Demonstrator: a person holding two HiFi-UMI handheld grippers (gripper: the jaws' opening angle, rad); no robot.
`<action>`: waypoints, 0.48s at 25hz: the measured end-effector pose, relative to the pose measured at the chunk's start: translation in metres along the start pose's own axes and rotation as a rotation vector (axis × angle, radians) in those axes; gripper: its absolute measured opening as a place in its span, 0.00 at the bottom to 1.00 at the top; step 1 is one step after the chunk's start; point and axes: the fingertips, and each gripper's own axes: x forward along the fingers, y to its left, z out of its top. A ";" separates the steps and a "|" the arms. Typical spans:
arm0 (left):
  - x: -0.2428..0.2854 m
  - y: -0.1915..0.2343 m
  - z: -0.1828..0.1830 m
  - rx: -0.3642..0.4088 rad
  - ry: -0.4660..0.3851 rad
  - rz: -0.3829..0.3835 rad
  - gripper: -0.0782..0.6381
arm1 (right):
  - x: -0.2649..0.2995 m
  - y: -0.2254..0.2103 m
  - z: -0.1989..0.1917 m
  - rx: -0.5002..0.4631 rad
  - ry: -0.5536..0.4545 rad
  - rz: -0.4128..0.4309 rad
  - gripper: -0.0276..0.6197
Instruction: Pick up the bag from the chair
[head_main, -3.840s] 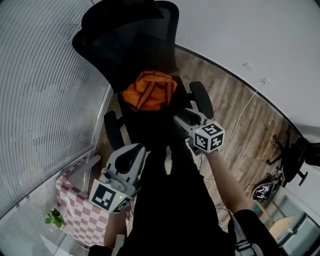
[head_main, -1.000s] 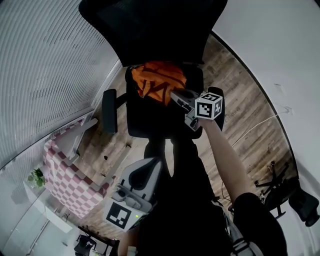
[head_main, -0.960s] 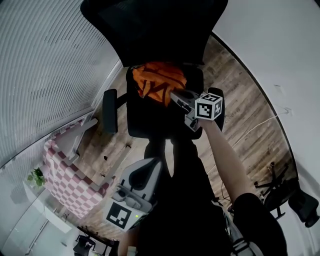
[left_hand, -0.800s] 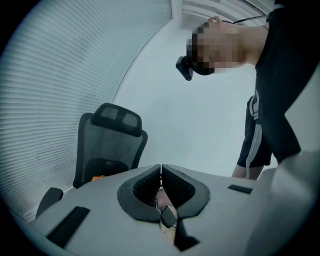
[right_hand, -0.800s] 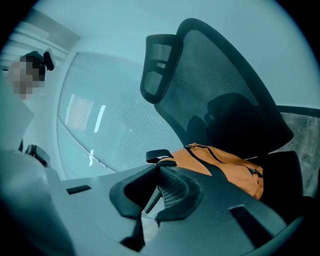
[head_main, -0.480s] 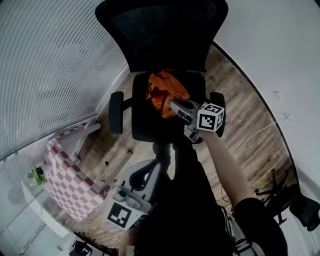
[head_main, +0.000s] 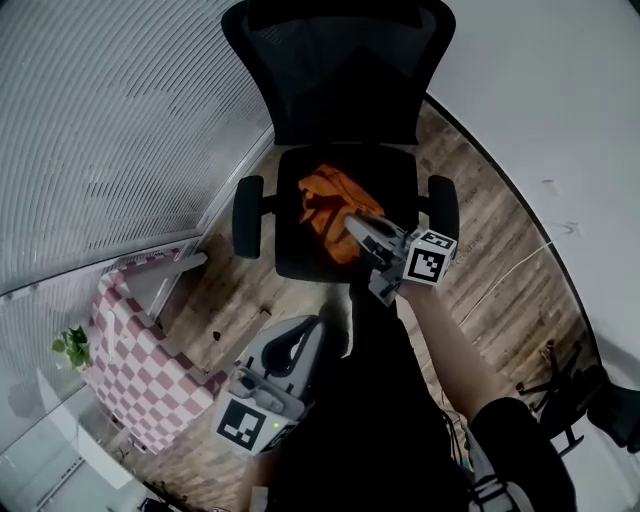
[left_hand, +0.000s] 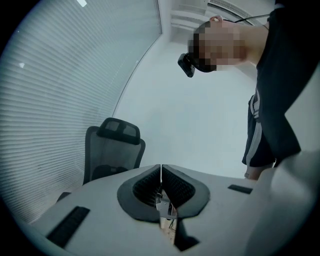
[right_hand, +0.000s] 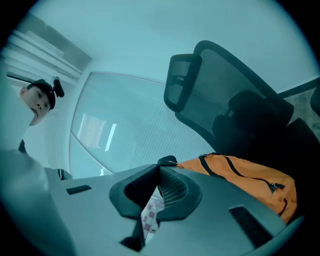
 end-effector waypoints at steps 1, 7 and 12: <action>-0.013 0.001 -0.004 0.000 0.000 0.006 0.16 | -0.002 0.009 -0.004 -0.004 -0.014 0.002 0.09; -0.106 0.005 -0.012 0.027 -0.062 0.024 0.16 | -0.017 0.074 -0.041 -0.038 -0.109 -0.005 0.09; -0.187 0.007 -0.029 0.043 -0.103 0.036 0.16 | -0.034 0.136 -0.069 -0.098 -0.181 -0.007 0.09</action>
